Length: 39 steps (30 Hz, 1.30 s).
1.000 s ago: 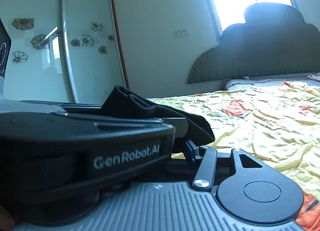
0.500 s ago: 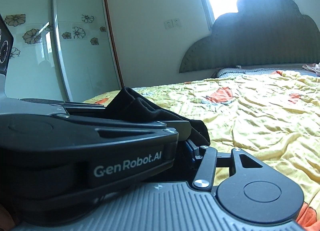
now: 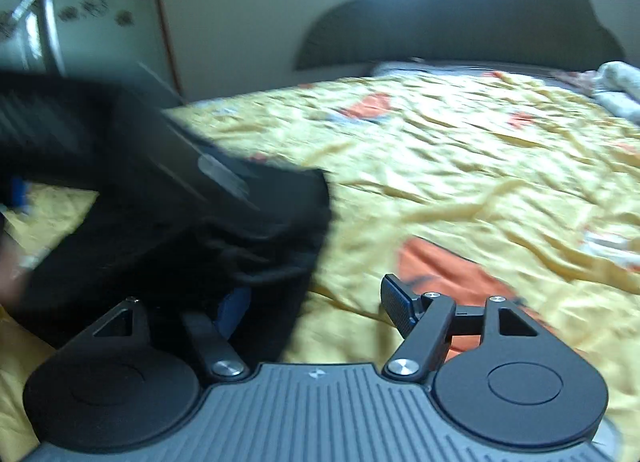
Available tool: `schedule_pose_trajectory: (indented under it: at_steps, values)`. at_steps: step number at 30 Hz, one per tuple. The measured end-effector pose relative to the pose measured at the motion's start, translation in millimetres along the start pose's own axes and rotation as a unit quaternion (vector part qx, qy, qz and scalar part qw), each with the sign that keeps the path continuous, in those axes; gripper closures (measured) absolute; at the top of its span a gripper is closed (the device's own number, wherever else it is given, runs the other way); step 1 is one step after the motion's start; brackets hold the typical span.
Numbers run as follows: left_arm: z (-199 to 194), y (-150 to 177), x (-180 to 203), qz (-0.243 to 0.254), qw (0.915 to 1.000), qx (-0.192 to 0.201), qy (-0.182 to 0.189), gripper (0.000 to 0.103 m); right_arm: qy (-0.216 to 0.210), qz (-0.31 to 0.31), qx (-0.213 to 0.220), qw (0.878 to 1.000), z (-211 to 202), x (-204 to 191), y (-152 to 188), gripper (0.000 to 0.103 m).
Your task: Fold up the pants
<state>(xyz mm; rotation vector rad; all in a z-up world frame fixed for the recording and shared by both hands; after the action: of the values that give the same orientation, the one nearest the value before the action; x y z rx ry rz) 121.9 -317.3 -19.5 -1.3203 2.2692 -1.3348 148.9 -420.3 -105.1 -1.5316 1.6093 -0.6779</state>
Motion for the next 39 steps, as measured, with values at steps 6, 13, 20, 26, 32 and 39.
schedule_pose_trajectory:
  at_steps: [6,13,20,26,32,39]
  values:
    - [-27,-25,-64,0.009,0.9928,0.035,-0.114,0.032,0.090,0.040,0.051,0.994,-34,29,-8,0.028]
    - [-13,-11,-157,0.010,0.9656,-0.025,-0.259,0.057,-0.038,-0.053,0.065,0.996,-13,-49,-44,0.029]
    - [2,2,-172,0.014,0.9604,-0.046,-0.275,0.057,-0.034,-0.158,-0.018,0.987,59,-102,-47,0.029]
    - [7,1,-171,0.017,0.9592,-0.048,-0.278,0.049,0.016,-0.136,0.001,0.991,53,-74,-53,0.029]
    - [2,6,-167,0.018,0.9585,-0.047,-0.281,0.047,-0.014,-0.132,0.030,0.991,14,-93,-47,0.028]
    - [-8,17,-157,0.020,0.9609,-0.050,-0.272,0.044,-0.042,-0.152,-0.018,0.987,15,-107,-18,0.028]
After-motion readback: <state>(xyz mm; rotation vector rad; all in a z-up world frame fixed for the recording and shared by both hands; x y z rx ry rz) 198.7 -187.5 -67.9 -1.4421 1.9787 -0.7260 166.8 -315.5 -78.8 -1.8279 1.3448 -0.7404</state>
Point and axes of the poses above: each gripper's, at about its wrist camera, not at the fingertips, and z roughly the way its jaws point, x to its right, y to its underside, the point moved 7 cm from there along z, roughly the way its jaws point, and after that the axes turned 5 degrees about -y, right-handed, at the moved point
